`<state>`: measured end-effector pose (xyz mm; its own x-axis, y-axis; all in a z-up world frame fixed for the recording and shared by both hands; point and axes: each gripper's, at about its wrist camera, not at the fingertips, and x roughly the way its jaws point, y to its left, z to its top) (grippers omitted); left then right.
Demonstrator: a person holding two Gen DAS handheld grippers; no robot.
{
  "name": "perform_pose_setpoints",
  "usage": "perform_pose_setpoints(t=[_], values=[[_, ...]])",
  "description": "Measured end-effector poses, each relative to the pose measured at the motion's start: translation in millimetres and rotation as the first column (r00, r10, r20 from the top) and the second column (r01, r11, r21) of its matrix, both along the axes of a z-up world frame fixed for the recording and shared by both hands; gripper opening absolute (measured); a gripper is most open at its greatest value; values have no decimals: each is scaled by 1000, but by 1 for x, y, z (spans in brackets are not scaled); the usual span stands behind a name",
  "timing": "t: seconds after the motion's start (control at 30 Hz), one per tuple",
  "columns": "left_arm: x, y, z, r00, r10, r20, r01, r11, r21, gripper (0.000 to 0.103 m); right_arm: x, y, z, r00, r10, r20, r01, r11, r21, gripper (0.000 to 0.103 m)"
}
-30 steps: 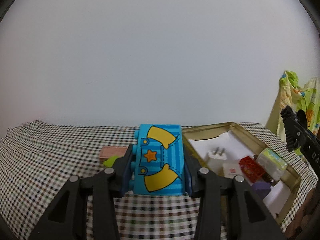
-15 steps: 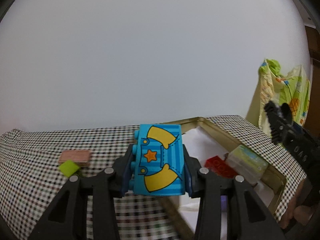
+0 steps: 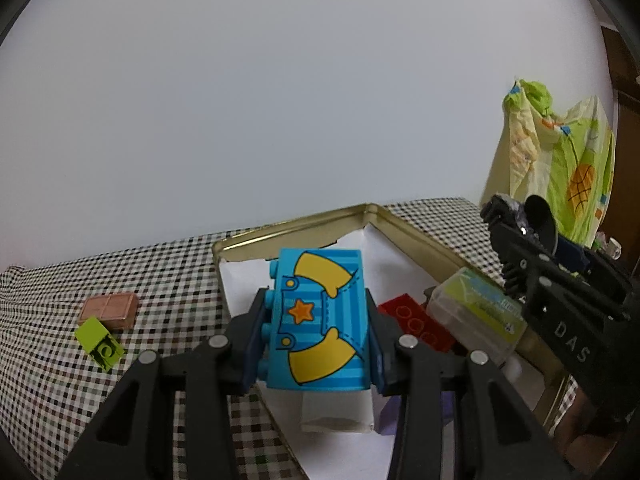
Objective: Organize rigid objects
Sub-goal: 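Carry the blue block and grey object over the gold tin, then lower the blue block and grey object into the tin and open both grippers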
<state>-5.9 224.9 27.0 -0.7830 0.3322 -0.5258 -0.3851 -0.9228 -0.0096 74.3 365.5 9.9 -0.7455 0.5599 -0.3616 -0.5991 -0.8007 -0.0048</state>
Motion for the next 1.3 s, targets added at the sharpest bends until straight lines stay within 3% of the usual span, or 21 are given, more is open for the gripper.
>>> perform_pose_setpoints(t=[0.57, 0.87, 0.97, 1.03, 1.13, 1.3], values=[[-3, 7, -7, 1000, -10, 1, 10, 999, -53, 41, -16, -16, -2, 996, 42, 76, -42, 999, 1, 47], [-24, 15, -13, 995, -36, 93, 44, 995, -89, 43, -24, -17, -2, 992, 78, 103, -75, 996, -39, 47], [-24, 10, -13, 994, -13, 105, 20, 998, -63, 58, -23, -16, -2, 993, 84, 85, -78, 994, -73, 49], [-27, 5, -13, 993, 24, 116, -18, 999, -46, 77, -21, -14, -1, 994, 79, 71, -72, 993, -90, 50], [-29, -7, -14, 990, 78, 119, -77, 997, -14, 96, -17, -10, 1, 997, 58, 46, -53, 993, -104, 59], [-30, -22, -8, 987, 100, 130, -109, 992, 64, 102, -10, -7, 4, 999, 45, -12, -46, 994, -102, 80]])
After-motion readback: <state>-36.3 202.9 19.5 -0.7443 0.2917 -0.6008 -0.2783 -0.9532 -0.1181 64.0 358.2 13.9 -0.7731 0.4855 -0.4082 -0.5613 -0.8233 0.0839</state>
